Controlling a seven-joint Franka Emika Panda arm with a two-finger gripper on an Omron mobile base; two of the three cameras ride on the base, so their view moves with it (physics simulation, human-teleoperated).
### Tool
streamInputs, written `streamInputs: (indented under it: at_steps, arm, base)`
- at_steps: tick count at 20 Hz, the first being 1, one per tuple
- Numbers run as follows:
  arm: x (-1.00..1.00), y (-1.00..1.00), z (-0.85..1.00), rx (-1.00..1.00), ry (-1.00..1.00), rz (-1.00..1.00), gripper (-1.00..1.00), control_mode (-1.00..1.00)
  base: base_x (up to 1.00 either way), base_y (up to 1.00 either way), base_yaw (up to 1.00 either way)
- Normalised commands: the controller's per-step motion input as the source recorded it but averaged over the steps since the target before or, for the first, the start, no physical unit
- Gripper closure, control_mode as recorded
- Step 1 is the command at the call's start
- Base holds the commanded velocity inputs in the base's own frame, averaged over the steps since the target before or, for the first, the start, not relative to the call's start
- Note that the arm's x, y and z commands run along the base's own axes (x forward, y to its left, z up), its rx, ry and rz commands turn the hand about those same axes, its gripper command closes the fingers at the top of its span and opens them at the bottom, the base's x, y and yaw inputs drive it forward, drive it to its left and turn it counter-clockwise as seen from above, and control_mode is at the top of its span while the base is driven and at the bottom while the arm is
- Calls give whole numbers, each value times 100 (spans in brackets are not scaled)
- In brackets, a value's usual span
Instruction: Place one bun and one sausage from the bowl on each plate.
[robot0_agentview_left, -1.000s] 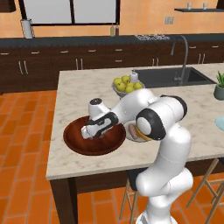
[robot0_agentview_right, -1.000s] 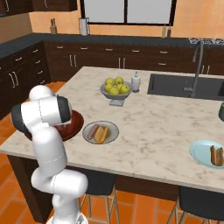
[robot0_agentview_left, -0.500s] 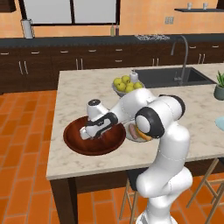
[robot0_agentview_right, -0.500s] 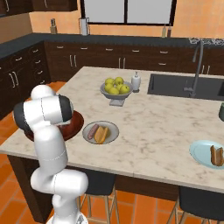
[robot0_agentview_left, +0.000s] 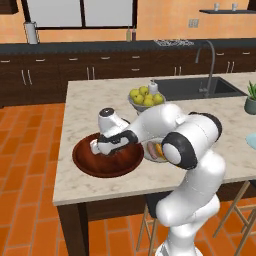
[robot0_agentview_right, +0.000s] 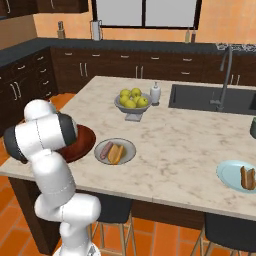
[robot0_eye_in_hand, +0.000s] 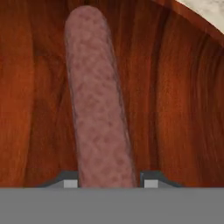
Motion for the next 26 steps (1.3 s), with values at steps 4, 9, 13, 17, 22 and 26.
streamInputs:
  at_steps: [4,9,13,17,22,26]
  arm:
    - [-83,-33,98,5,-20,-13,100,-100]
    - [-80,-90,96,16,-12,-12,100,-100]
    - [-76,-88,79,21,-1,-5,100,-100]
    - [-85,-78,42,8,13,-7,100,-100]
    - [-53,-52,37,0,39,-8,100,-100]
    - [-57,-41,8,-8,29,-16,100,-100]
  base:
    - [0,0,0]
    - [0,0,0]
    - [0,0,0]
    - [0,0,0]
    - [0,0,0]
    - [0,0,0]
